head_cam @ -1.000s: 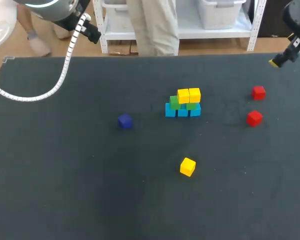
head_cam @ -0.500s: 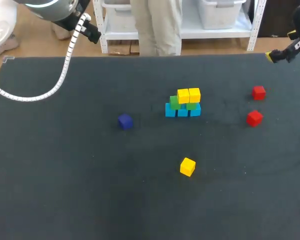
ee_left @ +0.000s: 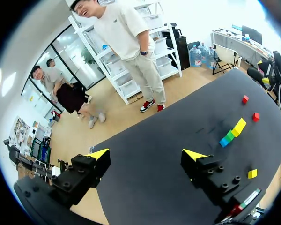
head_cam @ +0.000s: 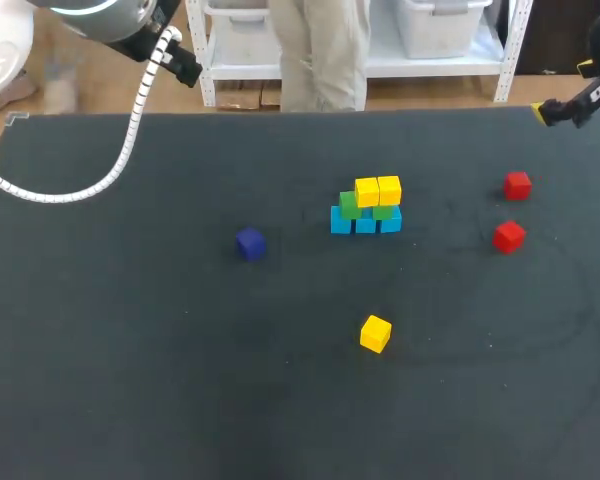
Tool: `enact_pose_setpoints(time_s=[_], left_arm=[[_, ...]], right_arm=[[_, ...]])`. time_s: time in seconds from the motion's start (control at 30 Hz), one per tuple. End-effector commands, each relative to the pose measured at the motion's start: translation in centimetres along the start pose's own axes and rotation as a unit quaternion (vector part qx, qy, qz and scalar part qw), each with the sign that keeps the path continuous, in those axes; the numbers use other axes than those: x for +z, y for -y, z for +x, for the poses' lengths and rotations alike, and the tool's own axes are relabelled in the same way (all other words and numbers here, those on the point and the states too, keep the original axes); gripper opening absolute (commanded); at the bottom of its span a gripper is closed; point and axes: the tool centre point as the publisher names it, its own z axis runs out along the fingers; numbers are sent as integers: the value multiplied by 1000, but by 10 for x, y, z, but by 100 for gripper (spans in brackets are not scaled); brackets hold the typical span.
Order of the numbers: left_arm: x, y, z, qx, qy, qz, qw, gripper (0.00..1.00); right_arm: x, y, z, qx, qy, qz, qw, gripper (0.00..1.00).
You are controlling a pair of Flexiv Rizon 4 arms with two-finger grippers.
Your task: Place the blue cubes, place green cubes on the blue cubes, place the yellow cubes on the green cubes, then place the red cubes on the yellow cubes, and place purple cube on the red cubes.
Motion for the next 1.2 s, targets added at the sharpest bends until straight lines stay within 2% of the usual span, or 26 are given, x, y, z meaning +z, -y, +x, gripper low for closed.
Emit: enact_pose_setpoints(time_s=[0.03, 0.77, 0.8, 0.87, 0.93, 1.03, 1.13, 1.2], left_arm=[[0, 0, 0, 0, 0, 0, 1000, 100], [0, 0, 0, 0, 0, 0, 1000, 100], [-7, -3, -4, 7, -3, -10, 1000, 100], [-21, -3, -11, 9, 1, -4, 1000, 100], [-34, 3, -16, 27, -11, -13, 999, 100], [-45, 20, -16, 45, -27, -2, 999, 100], [-47, 37, -11, 62, -53, 7, 997, 100], [-47, 47, -7, 77, -53, 15, 996, 100]], right_arm=[[0, -3, 0, 0, 0, 51, 999, 100], [0, -3, 0, 0, 0, 51, 999, 100], [0, -3, 0, 0, 0, 51, 999, 100], [0, -3, 0, 0, 0, 51, 999, 100], [0, -3, 0, 0, 0, 51, 999, 100], [0, -3, 0, 0, 0, 51, 999, 100], [0, -3, 0, 0, 0, 51, 999, 100], [0, -3, 0, 0, 0, 51, 999, 100]])
